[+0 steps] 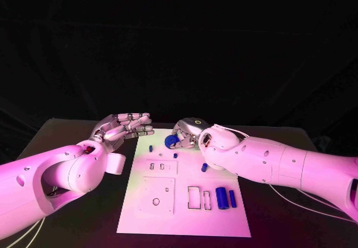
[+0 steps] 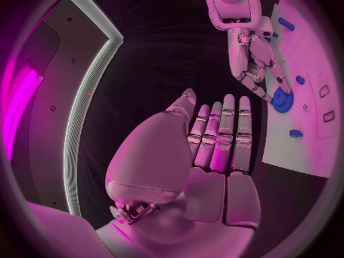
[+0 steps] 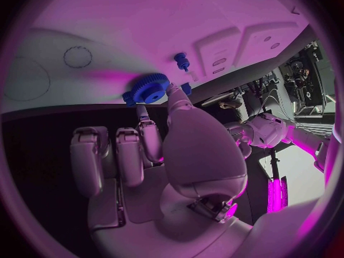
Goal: Assemble the parts on the task board
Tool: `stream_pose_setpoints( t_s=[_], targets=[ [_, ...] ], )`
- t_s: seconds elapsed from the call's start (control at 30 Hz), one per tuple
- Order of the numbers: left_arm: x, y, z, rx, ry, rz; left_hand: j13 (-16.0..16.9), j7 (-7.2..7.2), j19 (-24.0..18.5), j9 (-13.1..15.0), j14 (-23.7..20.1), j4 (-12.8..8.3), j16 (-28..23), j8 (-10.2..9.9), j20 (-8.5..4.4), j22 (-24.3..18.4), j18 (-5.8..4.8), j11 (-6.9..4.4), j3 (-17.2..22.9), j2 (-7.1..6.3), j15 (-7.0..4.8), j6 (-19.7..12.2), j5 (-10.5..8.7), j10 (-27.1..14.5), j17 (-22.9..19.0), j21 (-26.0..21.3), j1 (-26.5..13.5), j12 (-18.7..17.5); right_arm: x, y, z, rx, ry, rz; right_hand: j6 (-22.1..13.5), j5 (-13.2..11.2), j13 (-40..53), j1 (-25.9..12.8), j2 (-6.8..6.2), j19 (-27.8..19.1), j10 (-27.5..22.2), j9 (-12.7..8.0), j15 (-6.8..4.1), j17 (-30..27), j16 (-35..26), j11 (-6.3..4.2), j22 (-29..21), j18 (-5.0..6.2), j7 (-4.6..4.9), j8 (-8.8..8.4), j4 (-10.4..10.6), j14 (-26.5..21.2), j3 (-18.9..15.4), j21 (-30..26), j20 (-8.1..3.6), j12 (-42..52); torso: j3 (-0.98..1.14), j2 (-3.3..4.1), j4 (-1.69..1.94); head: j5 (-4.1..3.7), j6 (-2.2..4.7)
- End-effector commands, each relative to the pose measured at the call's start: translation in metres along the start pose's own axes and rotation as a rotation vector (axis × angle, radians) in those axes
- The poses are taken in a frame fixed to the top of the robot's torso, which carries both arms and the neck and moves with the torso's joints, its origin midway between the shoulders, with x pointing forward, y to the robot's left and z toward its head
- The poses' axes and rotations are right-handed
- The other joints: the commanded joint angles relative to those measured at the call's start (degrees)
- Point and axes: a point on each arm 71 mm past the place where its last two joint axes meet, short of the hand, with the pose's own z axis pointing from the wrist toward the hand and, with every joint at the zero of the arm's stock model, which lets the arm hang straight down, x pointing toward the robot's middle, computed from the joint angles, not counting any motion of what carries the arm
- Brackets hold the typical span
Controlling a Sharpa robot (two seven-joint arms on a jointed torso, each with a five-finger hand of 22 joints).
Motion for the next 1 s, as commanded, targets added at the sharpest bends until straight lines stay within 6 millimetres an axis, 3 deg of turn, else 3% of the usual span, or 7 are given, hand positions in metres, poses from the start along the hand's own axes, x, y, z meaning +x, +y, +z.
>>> stream_pose_setpoints(
  t_s=[0.03,0.37,0.87,1.0],
  targets=[
    [0.002,-0.001,0.0,0.004,0.016,-0.006,0.03,0.55,0.39,0.0,0.33,-0.01,-0.08,-0.35,-0.04,-0.08,0.29,0.34,0.25,-0.24,0.26,-0.07,-0.02,-0.09,0.09,-0.05,-0.15,-0.36,0.004,-0.001,0.0,0.005,0.05,0.015,0.27,0.81,2.51,-1.66,0.17,3.29,0.51,-0.03,0.4,11.5,0.07,0.14,12.02,-0.22,-0.12,-0.01,1.22,5.31,-0.1,0.13,0.36,0.49,0.0,0.02,-0.01,0.02,0.12],
    [0.002,-0.001,0.0,0.003,0.014,-0.006,0.03,0.54,0.39,0.0,0.31,-0.03,-0.09,-0.35,-0.04,-0.09,0.29,0.34,0.29,-0.27,0.26,-0.07,-0.02,-0.1,0.09,-0.06,-0.18,-0.36,0.007,-0.007,-0.001,0.032,0.098,0.035,1.07,5.03,3.17,-6.11,2.16,3.57,1.08,-0.04,0.23,11.97,0.29,-0.08,12.38,-0.31,-0.4,0.17,5.03,5.43,-0.14,0.39,0.26,1.05,-0.01,-0.01,0.0,0.02,-0.06],
    [0.001,-0.001,0.0,0.003,0.011,-0.004,0.03,0.54,0.39,0.0,0.3,-0.05,-0.1,-0.36,-0.04,-0.1,0.28,0.34,0.37,-0.29,0.27,-0.09,-0.02,-0.12,0.1,-0.07,-0.22,-0.37,-0.005,-0.022,-0.014,0.04,-0.015,0.05,1.23,7.37,3.49,-5.43,1.77,3.81,1.37,-0.12,0.18,12.08,0.34,-0.13,12.67,-0.4,-0.43,0.09,4.49,5.45,0.34,0.63,0.2,1.29,0.05,-0.02,0.06,0.07,0.09],
    [0.0,-0.001,0.0,0.003,0.008,-0.003,0.03,0.54,0.39,0.0,0.3,-0.05,-0.1,-0.36,-0.04,-0.1,0.28,0.34,0.37,-0.29,0.27,-0.09,-0.02,-0.12,0.1,-0.07,-0.22,-0.37,-0.014,-0.029,-0.026,0.029,-0.071,0.07,1.48,7.42,3.66,-4.07,1.57,3.9,1.59,-0.12,0.09,12.03,0.31,-0.26,12.78,-0.43,-0.56,0.13,3.77,5.44,0.93,0.72,0.13,1.41,0.07,-0.02,-0.15,0.14,0.22]
  ],
)
